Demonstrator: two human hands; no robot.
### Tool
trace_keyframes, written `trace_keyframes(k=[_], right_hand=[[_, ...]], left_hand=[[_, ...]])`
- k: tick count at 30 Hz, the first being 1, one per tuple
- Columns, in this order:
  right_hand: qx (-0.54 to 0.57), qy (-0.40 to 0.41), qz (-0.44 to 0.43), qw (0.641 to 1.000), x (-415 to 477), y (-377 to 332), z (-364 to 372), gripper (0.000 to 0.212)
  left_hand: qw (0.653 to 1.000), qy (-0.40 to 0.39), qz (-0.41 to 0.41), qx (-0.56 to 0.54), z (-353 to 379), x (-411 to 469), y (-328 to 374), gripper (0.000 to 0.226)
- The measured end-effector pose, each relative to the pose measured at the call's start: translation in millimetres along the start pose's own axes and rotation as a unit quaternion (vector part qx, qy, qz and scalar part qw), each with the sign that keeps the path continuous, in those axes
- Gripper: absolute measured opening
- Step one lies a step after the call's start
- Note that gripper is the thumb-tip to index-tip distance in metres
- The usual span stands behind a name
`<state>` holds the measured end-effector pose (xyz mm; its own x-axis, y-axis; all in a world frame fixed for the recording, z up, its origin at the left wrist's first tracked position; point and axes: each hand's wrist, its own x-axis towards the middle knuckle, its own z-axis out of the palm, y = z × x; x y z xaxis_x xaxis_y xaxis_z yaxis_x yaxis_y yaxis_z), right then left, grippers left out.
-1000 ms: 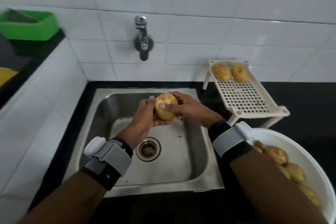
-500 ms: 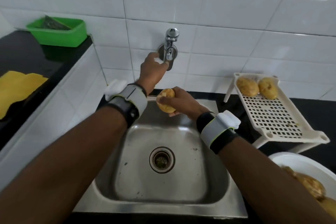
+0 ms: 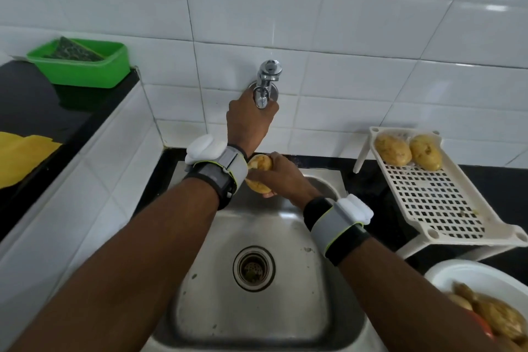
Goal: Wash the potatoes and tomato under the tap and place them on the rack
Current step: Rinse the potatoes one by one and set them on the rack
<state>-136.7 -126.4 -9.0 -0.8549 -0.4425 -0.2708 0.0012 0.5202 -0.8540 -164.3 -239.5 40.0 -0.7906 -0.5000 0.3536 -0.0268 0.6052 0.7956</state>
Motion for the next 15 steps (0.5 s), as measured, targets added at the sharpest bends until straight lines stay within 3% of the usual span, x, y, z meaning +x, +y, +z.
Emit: trace_keyframes(k=[6, 11, 15], right_hand=[[0.008, -0.012, 0.002, 1.0, 1, 4, 8, 0.06], [0.02, -0.02, 0.014, 0.999, 1, 7, 15, 0.059], [0.045, -0.027, 0.033, 0.998, -1, 13, 21, 0.053]], left_hand=[[0.994, 0.021, -0.075, -0.079, 2, -1, -4, 0.025], [0.996, 0.006, -0.08, -0.044, 5, 5, -16, 0.043], [0.989, -0.023, -0.116, -0.085, 1, 5, -18, 0.036]])
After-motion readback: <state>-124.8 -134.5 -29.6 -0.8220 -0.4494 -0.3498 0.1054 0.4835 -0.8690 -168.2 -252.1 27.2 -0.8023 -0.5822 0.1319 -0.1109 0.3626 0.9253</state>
